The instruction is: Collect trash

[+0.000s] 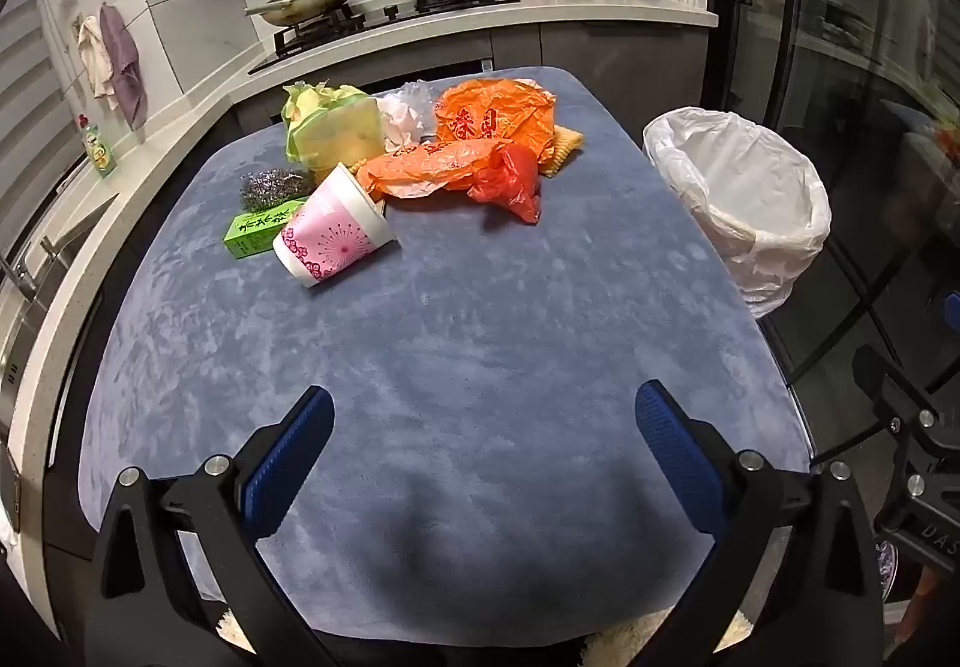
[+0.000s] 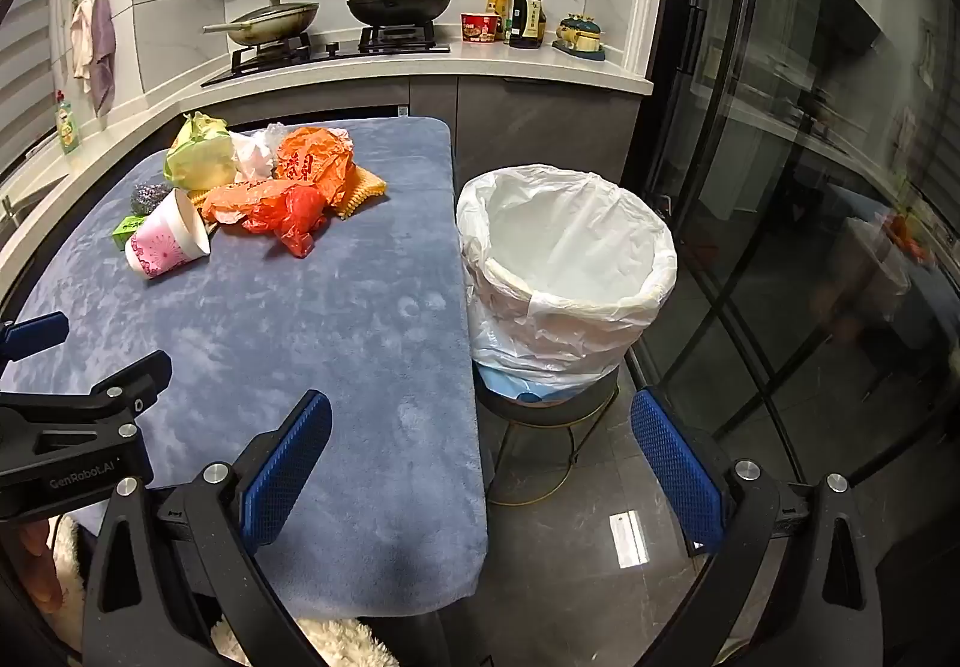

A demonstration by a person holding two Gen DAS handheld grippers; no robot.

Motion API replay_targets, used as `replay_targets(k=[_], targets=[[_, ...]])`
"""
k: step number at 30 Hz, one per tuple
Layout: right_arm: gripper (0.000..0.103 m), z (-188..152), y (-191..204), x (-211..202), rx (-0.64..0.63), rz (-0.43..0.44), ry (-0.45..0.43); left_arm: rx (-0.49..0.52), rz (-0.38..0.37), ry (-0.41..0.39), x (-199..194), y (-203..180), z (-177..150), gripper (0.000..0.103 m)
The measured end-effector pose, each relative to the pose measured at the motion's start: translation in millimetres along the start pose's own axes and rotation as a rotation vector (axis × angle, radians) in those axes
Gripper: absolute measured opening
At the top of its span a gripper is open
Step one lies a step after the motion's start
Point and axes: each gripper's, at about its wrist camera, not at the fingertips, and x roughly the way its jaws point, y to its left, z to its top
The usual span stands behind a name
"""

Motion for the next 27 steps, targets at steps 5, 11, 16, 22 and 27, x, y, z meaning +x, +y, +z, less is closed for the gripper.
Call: replay_targets(k=[5, 11, 16, 22, 27], targets=[[0.096, -0.1, 0.7, 0.6, -0.003, 0.001, 0.005, 0.004, -0.014, 0.003, -0.3, -0.4, 0.2, 0.096], [0.096, -0.3, 0.1, 1.0, 0.003, 0.004, 0.007, 0.006, -0.014, 0.010, 3.4, -1.4, -2.7, 0.096], [0.096, -0.5, 1.0, 0.9, 0.001, 0.001, 0.007, 0.005, -0.011, 0.012, 3.5, -3.4, -1.7, 0.096], [0.096, -0.6, 1.7, 0.9, 0.001, 0.002, 0.007, 0.005, -0.015, 0.017, 4.1, -2.7, -3.9, 0.096], [0.096, -0.6, 2.3, 1.2, -0.001, 0.000, 0.009, 0.004, -0.015, 0.018, 4.2, -2.6, -4.3, 0.096]])
